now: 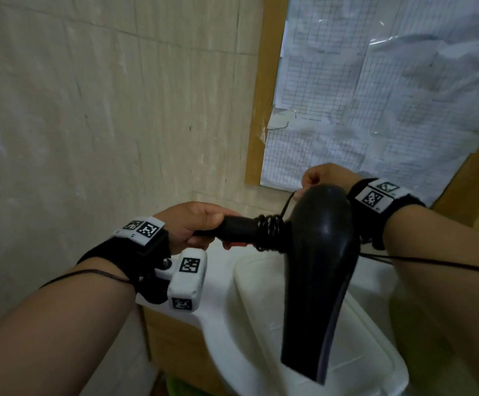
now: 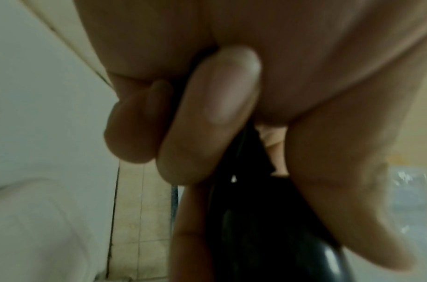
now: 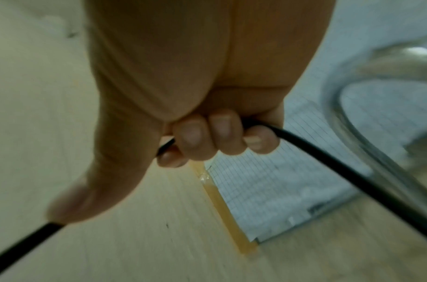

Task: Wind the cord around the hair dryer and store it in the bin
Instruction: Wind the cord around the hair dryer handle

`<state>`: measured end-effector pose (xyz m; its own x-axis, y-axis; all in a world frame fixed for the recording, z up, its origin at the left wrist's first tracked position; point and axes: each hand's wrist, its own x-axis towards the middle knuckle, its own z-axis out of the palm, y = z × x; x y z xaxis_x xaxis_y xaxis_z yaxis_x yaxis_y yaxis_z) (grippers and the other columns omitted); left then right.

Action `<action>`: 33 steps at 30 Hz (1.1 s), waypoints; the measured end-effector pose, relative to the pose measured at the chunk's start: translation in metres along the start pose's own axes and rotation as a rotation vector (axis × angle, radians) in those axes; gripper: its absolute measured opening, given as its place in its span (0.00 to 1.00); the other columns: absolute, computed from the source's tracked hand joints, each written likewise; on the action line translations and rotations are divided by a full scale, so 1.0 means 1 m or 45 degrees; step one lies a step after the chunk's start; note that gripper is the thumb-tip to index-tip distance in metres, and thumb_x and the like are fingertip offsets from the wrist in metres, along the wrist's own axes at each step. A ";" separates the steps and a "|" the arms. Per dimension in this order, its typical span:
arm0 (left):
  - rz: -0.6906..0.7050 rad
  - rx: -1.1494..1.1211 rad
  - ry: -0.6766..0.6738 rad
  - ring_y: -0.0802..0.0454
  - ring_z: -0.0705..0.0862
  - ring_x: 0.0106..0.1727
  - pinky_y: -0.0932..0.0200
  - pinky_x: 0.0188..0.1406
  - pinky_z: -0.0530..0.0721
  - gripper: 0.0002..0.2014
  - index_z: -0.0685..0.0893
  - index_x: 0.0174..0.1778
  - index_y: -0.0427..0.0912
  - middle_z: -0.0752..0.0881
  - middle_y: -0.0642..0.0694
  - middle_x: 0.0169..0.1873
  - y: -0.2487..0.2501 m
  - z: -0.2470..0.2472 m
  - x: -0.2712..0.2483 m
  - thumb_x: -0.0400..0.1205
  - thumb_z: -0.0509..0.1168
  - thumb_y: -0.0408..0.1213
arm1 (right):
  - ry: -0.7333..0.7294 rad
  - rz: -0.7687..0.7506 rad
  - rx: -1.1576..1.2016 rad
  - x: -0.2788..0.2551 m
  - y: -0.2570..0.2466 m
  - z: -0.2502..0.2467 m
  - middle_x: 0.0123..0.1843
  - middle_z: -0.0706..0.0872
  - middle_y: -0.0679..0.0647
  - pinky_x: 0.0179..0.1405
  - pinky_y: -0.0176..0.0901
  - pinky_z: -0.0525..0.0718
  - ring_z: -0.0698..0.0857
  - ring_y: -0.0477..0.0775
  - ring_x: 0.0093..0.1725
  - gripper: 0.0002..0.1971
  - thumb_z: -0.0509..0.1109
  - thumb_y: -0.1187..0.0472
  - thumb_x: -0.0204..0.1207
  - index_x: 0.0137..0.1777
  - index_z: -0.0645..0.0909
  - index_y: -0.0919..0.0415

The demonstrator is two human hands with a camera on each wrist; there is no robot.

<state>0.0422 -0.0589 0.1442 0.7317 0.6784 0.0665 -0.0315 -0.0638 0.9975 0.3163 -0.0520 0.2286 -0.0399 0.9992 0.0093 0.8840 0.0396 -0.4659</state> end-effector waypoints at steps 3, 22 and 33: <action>-0.122 0.210 -0.025 0.44 0.66 0.26 0.69 0.21 0.67 0.30 0.86 0.61 0.46 0.86 0.31 0.40 0.009 -0.001 0.001 0.65 0.75 0.56 | -0.078 -0.067 -0.209 0.004 -0.004 -0.013 0.29 0.79 0.47 0.37 0.37 0.75 0.76 0.46 0.33 0.12 0.77 0.55 0.66 0.31 0.77 0.55; -0.330 1.072 0.672 0.53 0.84 0.38 0.63 0.34 0.77 0.12 0.89 0.52 0.48 0.90 0.47 0.38 0.006 0.021 0.028 0.79 0.63 0.46 | 0.091 -0.313 -0.251 -0.015 -0.052 0.010 0.35 0.82 0.49 0.32 0.32 0.74 0.78 0.45 0.34 0.09 0.71 0.57 0.72 0.44 0.86 0.64; -0.181 0.076 1.209 0.52 0.68 0.20 0.62 0.21 0.64 0.17 0.85 0.58 0.40 0.90 0.35 0.42 -0.008 0.022 0.035 0.81 0.60 0.45 | -0.109 -0.169 0.275 -0.035 -0.038 0.062 0.31 0.79 0.47 0.27 0.36 0.74 0.76 0.45 0.29 0.05 0.63 0.60 0.76 0.45 0.81 0.50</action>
<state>0.0828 -0.0504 0.1382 -0.1314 0.9907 -0.0362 0.0690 0.0456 0.9966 0.2552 -0.0891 0.1909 -0.1962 0.9805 0.0120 0.7489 0.1577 -0.6437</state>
